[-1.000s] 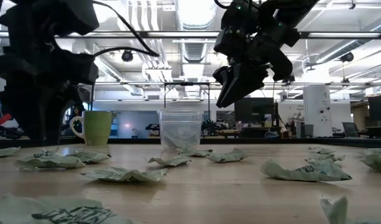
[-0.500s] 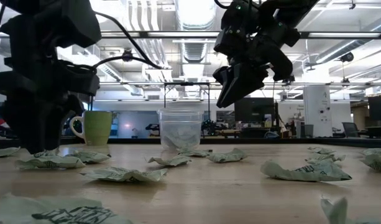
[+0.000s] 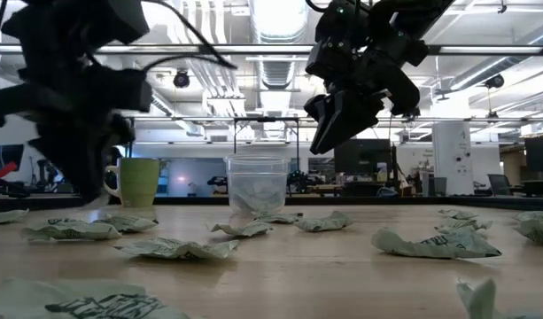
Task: Pick and place Stevia / Truvia into bins
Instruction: Put the green stevia packet into the transparent container
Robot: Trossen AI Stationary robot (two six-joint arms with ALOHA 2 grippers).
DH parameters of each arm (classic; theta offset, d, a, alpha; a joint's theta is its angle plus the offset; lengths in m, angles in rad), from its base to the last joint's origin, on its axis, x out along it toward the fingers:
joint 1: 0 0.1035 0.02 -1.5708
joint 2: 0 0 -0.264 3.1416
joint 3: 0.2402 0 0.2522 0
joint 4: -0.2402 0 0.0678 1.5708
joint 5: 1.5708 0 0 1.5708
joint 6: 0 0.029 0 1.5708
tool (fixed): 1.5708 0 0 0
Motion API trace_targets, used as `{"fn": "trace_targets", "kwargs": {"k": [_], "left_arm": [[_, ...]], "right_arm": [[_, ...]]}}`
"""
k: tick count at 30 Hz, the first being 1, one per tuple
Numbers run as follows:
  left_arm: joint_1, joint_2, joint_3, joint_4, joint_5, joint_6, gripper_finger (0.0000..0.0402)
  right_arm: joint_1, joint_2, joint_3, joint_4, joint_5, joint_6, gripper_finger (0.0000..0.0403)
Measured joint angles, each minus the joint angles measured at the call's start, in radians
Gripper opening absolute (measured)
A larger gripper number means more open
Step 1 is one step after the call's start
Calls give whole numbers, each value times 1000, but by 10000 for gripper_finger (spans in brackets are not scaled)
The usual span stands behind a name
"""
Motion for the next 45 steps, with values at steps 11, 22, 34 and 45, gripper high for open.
{"fn": "trace_targets", "kwargs": {"k": [11, 22, 34, 45], "left_arm": [[54, -13, 43, 331, -422, 364, 13], [277, 40, 47, 616, -383, 602, 13], [343, 154, 72, 709, -276, 660, 16], [343, 176, 114, 705, -266, 680, 137]], "right_arm": [[0, 0, 0, -8, 3, 4, 63], [3, -33, 0, -96, 3, 35, 64], [12, -109, 0, -168, 4, 42, 58], [12, -144, -54, -312, 87, 149, 59]]}}
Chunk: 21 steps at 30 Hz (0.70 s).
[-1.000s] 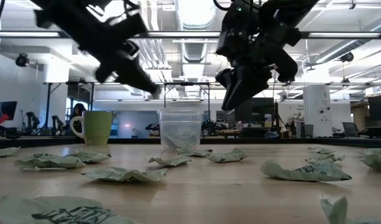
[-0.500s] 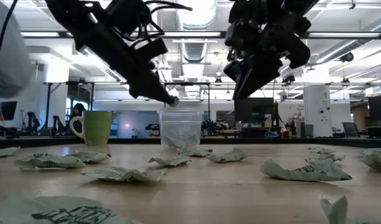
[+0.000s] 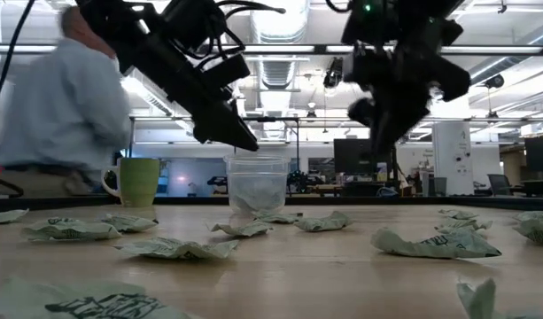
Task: Pick and place Stevia / Truvia into bins
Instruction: Put the green stevia packet into the transparent container
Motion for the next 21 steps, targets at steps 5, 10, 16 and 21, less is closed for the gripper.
{"fn": "trace_targets", "kwargs": {"k": [5, 10, 16, 21], "left_arm": [[-5, -38, 4, -25, -1, -2, 170], [-31, -89, -8, -49, -2, -2, 173], [-45, -132, -18, -47, -1, -2, 173], [-44, -135, -19, -47, -2, -1, 173]], "right_arm": [[2, -29, -75, -59, 30, 111, 57], [17, -119, -185, -60, 30, 222, 57], [40, -266, -335, 52, 25, 327, 57], [53, -326, -452, 168, 19, 330, 57]]}}
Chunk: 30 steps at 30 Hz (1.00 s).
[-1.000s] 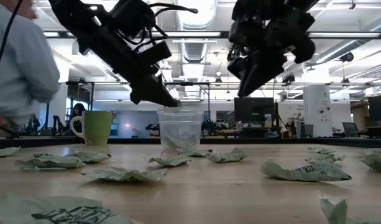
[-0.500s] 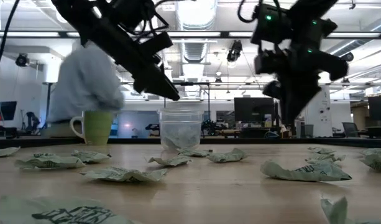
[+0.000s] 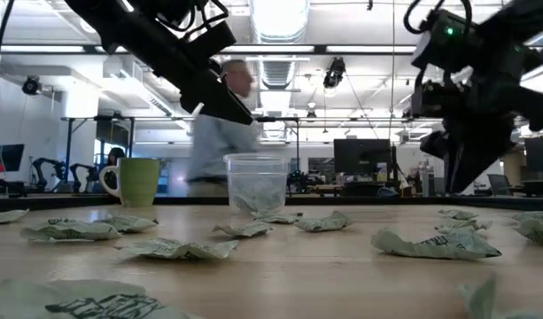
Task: Pick and place Stevia / Truvia into bins
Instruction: Put the green stevia packet into the transparent container
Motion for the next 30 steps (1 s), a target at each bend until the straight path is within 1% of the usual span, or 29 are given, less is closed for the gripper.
{"fn": "trace_targets", "kwargs": {"k": [5, 8, 12, 17, 21, 26, 30], "left_arm": [[0, 2, 0, 0, 0, -1, 173], [0, 2, 0, 2, 0, -1, 173], [0, 2, 0, 3, 0, -2, 173], [0, 2, 0, 3, 0, -9, 173], [0, 2, 0, 3, 0, -10, 173], [0, 3, 0, 3, 0, -10, 173], [0, 3, 0, 3, 0, -11, 173]], "right_arm": [[0, -17, -56, 35, 35, -2, 62], [0, -13, -65, 35, 80, -3, 80], [0, -13, -68, 34, 110, -2, 112], [0, -13, -74, 32, 112, 1, 151], [0, -12, -76, 34, 112, 19, 175], [0, -9, -89, 36, 111, 67, 192], [0, 13, -98, 42, 112, 97, 199]]}}
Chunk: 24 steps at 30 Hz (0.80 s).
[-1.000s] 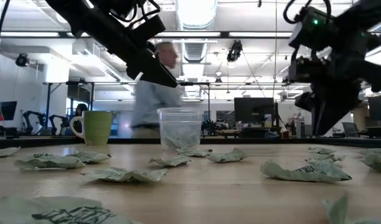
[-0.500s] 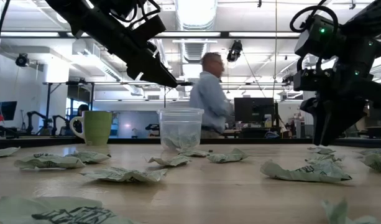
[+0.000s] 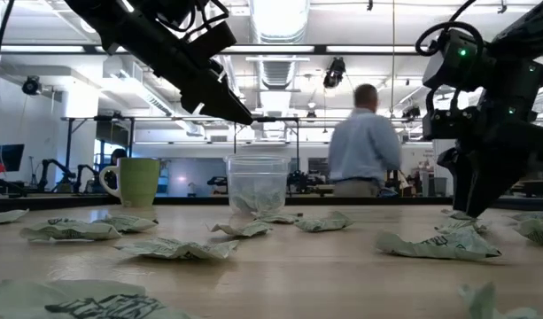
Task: Pick and place Stevia / Truvia into bins
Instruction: Put the green stevia packet into the transparent container
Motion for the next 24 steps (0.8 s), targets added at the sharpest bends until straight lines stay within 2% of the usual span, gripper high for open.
{"fn": "trace_targets", "kwargs": {"k": [8, 17, 24], "left_arm": [[-1, 1, 0, 0, 0, 0, 173], [-1, 1, 0, 0, 0, -13, 173], [0, 1, 0, 0, 0, -12, 173]], "right_arm": [[1, 31, 16, 0, 36, -1, 183], [0, 34, 29, 34, 53, -53, 126], [0, 34, 30, 130, 52, -121, 83]]}}
